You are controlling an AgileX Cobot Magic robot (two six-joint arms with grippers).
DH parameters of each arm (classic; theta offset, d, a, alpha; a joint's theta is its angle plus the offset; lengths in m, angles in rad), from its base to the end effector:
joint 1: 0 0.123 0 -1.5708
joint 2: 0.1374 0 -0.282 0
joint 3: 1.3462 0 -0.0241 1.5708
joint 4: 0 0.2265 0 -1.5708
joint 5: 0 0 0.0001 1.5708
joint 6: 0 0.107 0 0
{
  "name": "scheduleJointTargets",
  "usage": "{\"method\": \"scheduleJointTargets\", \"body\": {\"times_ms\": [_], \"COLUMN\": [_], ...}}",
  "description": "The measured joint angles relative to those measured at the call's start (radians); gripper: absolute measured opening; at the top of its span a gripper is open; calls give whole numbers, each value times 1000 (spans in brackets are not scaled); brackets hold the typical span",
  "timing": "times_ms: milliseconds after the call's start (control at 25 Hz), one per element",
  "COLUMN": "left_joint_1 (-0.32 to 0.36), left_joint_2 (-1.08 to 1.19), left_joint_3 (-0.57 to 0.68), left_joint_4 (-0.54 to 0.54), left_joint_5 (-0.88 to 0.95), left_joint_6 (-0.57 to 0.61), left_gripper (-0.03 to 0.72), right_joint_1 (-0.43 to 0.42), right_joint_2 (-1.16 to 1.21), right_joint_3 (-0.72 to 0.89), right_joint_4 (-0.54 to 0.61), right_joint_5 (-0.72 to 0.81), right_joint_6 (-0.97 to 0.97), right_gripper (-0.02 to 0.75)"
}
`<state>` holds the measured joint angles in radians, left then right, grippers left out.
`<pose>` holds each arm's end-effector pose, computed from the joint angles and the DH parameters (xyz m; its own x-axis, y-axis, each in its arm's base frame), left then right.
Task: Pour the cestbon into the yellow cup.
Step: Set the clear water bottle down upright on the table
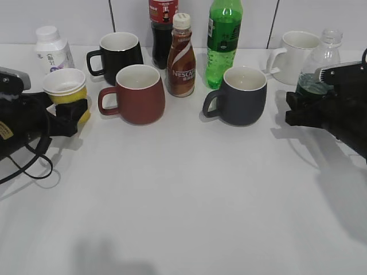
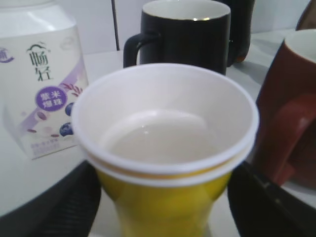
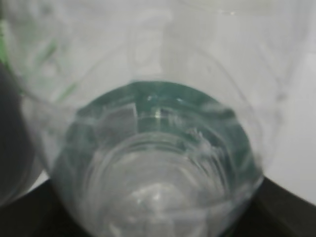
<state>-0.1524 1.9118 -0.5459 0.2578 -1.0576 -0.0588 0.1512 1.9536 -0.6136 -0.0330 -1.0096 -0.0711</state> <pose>0.3122 -0.0720 0.1389 -0.2049 0.1004 -0.9736 0.3767 0.9262 0.0162 0.3334 0.0538 0.1342 -0.2217 -0.1233 -0.9673 -0.1978 0.9770 -0.0792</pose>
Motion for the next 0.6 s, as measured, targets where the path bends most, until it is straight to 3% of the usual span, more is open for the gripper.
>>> {"method": "scheduleJointTargets", "body": {"times_ms": [600], "left_joint_1": [0], "left_joint_2": [0], "left_joint_3": [0], "left_joint_4": [0], "left_joint_5": [72], "left_joint_6": [1], "left_gripper": [633], "right_joint_1": [0], "right_joint_2": [27], "right_joint_3": [-3], "right_joint_4": [0], "right_joint_5": [-36], "right_joint_6": [-17], "right_gripper": [477]}}
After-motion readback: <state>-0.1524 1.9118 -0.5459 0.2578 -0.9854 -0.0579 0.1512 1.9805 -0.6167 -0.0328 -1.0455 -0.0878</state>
